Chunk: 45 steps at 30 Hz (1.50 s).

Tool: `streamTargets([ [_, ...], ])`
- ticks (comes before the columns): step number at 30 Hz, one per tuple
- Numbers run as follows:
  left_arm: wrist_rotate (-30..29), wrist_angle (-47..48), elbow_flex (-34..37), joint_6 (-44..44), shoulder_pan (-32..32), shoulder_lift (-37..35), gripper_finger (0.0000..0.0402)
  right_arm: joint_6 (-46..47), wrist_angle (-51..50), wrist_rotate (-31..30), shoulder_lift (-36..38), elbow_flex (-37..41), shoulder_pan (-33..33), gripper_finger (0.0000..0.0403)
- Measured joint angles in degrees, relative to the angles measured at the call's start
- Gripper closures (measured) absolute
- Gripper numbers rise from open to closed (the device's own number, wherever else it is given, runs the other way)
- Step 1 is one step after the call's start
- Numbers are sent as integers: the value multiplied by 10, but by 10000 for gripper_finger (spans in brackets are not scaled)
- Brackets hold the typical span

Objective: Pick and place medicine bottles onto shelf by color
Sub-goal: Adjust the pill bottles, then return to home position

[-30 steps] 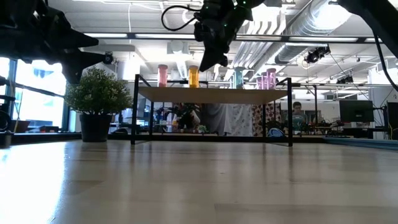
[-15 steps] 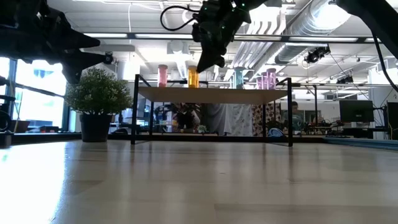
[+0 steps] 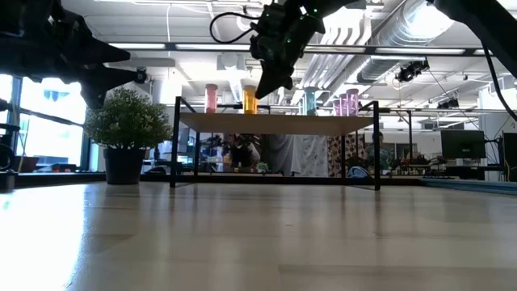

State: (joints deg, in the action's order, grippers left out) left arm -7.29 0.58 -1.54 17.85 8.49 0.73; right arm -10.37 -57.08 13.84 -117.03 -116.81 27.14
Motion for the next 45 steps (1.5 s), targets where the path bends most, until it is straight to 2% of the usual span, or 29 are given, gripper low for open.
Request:
streamTargets([
  [12,-9,-2,0,0,0,0,195,0,-9,-22,0,-2,3,403],
  [19,-9,-2,0,-6,0,0,195,0,-48,-31,1,-61,2,403],
  [27,-9,-2,0,-50,0,0,195,-12,-61,52,5,-163,-6,403],
  [30,-9,-2,0,-46,0,0,195,-37,-60,71,23,-168,-28,403],
  [34,-8,-2,0,-46,0,0,195,-13,-46,61,71,-107,-63,403],
  [37,-8,-2,0,-46,0,0,195,25,-13,-10,122,-10,-89,403],
  [45,-8,-2,0,-46,0,0,195,137,274,-52,353,317,-152,403],
])
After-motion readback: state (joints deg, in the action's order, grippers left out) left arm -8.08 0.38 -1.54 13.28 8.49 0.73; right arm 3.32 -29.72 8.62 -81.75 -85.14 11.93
